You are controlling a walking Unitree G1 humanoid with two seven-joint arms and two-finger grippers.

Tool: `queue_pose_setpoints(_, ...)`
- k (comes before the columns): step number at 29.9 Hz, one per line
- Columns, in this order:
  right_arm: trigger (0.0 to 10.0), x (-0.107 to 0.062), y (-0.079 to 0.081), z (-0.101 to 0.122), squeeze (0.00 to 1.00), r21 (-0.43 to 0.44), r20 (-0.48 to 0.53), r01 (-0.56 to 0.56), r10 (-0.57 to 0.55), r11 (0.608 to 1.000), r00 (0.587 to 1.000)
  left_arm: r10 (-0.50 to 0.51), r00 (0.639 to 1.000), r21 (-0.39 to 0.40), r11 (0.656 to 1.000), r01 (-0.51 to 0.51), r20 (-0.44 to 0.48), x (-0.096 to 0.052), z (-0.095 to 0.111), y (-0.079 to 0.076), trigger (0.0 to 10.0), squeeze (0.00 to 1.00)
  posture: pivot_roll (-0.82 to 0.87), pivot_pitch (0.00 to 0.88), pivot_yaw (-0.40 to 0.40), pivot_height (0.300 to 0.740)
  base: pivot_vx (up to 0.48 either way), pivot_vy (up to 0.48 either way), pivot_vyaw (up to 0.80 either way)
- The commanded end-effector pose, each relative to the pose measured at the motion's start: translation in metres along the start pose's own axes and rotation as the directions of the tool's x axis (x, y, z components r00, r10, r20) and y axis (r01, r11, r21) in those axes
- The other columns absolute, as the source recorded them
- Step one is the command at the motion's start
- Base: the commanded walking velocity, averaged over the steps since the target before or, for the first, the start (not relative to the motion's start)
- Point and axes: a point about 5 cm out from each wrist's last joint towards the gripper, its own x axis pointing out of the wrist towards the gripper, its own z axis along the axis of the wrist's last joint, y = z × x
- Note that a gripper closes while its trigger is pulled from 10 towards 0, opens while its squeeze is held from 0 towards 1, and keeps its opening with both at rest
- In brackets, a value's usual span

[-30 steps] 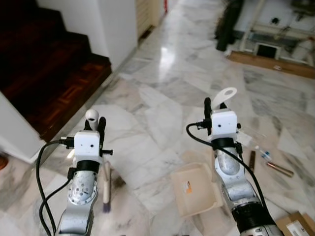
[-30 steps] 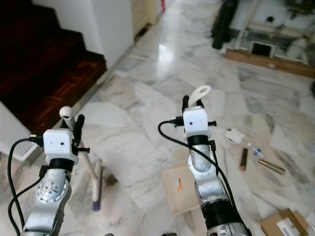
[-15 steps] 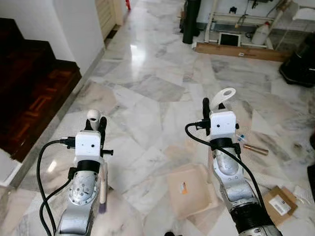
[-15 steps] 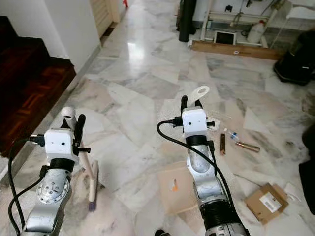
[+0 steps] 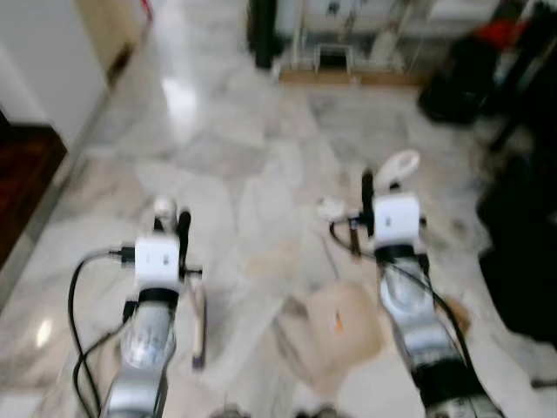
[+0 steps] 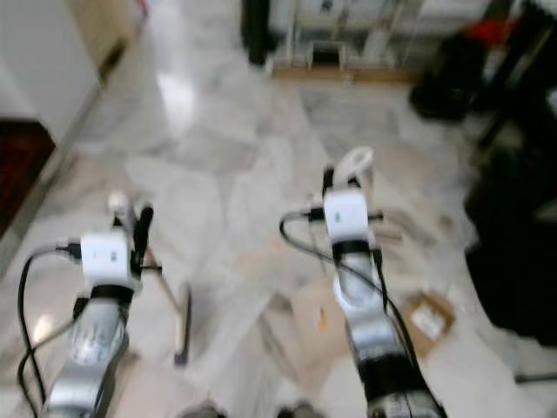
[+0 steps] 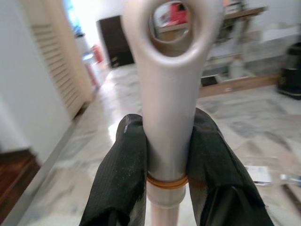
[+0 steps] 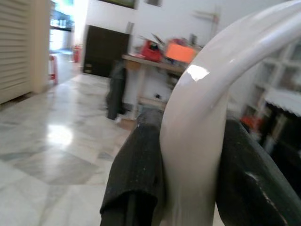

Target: Sweep floor

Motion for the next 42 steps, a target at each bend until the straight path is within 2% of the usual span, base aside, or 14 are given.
queue_pose_setpoints(1, 10.0, 0.0021, -0.0044, 0.0058, 0.0, 0.008, 0.029, 0.013, -0.013, 1.0, 0.999, 0.008, 0.999, 0.017, 1.0, -0.009, 0.038, 0.0003, 0.006, 0.0028, 10.0, 0.0, 0.1, 0.129, 0.026, 0.74, 0.0, 0.0, -0.8)
queue_pose_setpoints(42, 10.0, 0.0021, -0.0025, 0.0071, 0.0, 0.012, 0.028, 0.011, -0.011, 1.0, 1.0, 0.006, 0.999, 0.017, 1.0, -0.006, 0.039, 0.001, 0.0061, 0.0035, 10.0, 0.0, 0.1, 0.139, 0.027, 0.74, 0.0, 0.0, -0.8)
